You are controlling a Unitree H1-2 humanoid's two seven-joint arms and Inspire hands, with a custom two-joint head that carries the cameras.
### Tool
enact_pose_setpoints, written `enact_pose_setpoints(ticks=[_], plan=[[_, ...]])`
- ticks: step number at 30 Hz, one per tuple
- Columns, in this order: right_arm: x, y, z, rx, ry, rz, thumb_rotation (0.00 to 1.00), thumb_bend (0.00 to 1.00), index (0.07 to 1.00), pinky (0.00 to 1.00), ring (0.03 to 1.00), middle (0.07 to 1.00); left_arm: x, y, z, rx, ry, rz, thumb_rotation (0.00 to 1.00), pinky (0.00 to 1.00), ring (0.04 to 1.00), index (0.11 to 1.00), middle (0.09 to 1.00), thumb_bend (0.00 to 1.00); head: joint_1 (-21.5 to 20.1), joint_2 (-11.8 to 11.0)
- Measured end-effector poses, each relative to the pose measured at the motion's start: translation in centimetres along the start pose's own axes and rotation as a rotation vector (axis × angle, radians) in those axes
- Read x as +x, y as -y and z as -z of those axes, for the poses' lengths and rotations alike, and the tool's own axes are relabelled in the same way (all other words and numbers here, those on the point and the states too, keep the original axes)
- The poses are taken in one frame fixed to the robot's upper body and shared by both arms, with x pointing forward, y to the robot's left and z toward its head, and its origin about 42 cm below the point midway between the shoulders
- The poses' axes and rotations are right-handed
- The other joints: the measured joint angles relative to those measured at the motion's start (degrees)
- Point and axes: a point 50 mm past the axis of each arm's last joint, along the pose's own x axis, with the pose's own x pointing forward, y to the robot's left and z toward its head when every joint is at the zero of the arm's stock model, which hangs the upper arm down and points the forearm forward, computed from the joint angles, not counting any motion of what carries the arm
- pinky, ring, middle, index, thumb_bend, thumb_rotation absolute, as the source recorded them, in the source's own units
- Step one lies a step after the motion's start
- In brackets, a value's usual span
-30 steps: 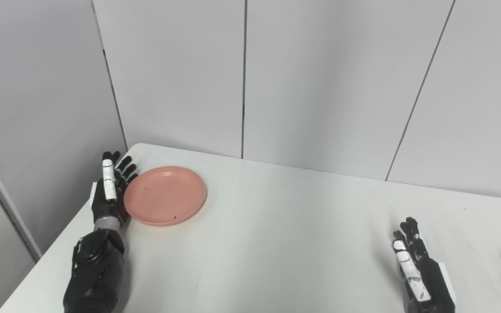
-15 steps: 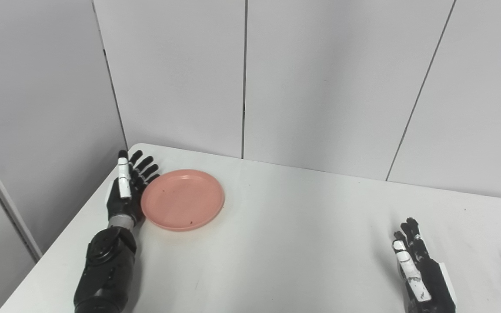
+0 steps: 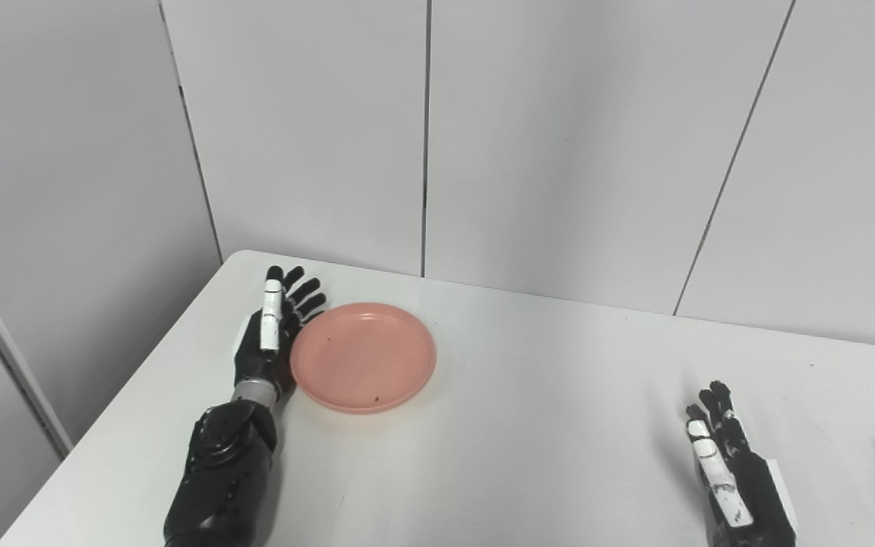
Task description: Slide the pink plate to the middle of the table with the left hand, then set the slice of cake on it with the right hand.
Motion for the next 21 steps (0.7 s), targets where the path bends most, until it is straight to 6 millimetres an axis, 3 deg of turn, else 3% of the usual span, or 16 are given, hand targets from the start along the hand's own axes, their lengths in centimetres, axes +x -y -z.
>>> enact_pose_setpoints(ticks=[5,14,21], plan=[[0.0,0.0,0.0,-0.007,0.0,-0.001,0.7,0.41,1.0,1.0,0.959,0.98,-0.7,2.1,0.7,0.046,-0.005,0.037,1.0,0.91,0.902,0.928,0.906,0.75,-0.7,0.18],[0.5,-0.1,0.1,-0.041,-0.007,-0.007,0.73,0.48,1.0,1.0,0.951,0.979,-2.9,6.0,2.0,0.031,-0.016,0.126,1.0,0.91,0.928,0.956,0.939,0.73,-5.8,1.58],[0.9,-0.7,0.2,-0.067,-0.01,-0.012,0.75,0.55,1.0,0.98,0.938,0.963,-4.8,7.7,2.8,-0.028,-0.015,0.185,0.97,0.9,0.913,0.94,0.924,0.71,-12.04,2.46]])
